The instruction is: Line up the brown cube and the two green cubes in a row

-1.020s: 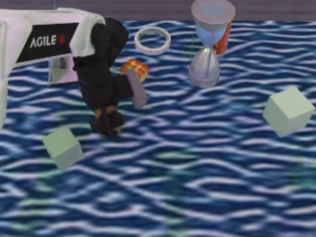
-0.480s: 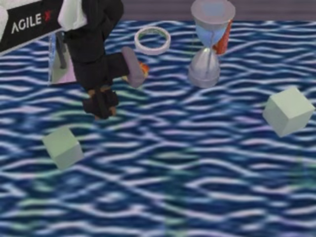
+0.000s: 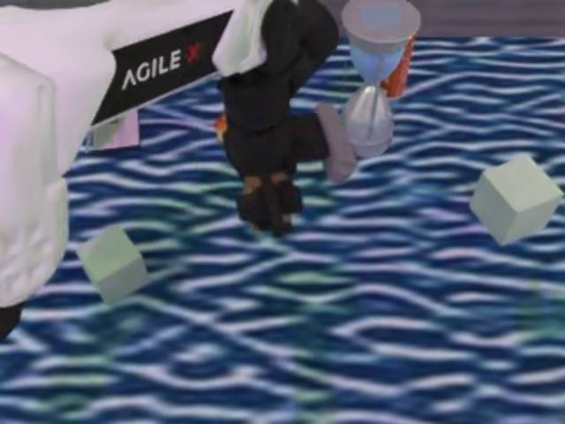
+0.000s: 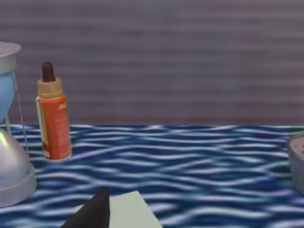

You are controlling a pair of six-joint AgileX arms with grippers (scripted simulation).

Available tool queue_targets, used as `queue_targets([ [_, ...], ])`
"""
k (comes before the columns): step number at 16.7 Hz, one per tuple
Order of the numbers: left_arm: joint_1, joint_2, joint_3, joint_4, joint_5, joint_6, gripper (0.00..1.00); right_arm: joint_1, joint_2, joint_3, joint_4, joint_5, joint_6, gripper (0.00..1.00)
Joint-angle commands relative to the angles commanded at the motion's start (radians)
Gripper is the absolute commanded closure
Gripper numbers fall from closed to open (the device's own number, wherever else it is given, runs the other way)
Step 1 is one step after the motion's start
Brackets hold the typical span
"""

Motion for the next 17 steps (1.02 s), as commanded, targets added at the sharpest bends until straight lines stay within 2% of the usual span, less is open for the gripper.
queue_targets([
  [3, -0.184, 0.043, 0.092, -0.055, 0.001, -0.068, 1.0, 0.0, 0.0, 0.0, 0.0, 0.0, 0.0, 0.0],
  [6, -0.291, 0.063, 0.157, -0.086, -0.001, -0.121, 1.0, 0.0, 0.0, 0.0, 0.0, 0.0, 0.0, 0.0],
  [12, -0.307, 0.062, 0.164, -0.086, 0.0, -0.131, 1.0, 0.0, 0.0, 0.0, 0.0, 0.0, 0.0, 0.0],
  [17, -0.307, 0.095, 0.053, 0.062, 0.0, -0.138, 1.0, 0.0, 0.0, 0.0, 0.0, 0.0, 0.0, 0.0],
])
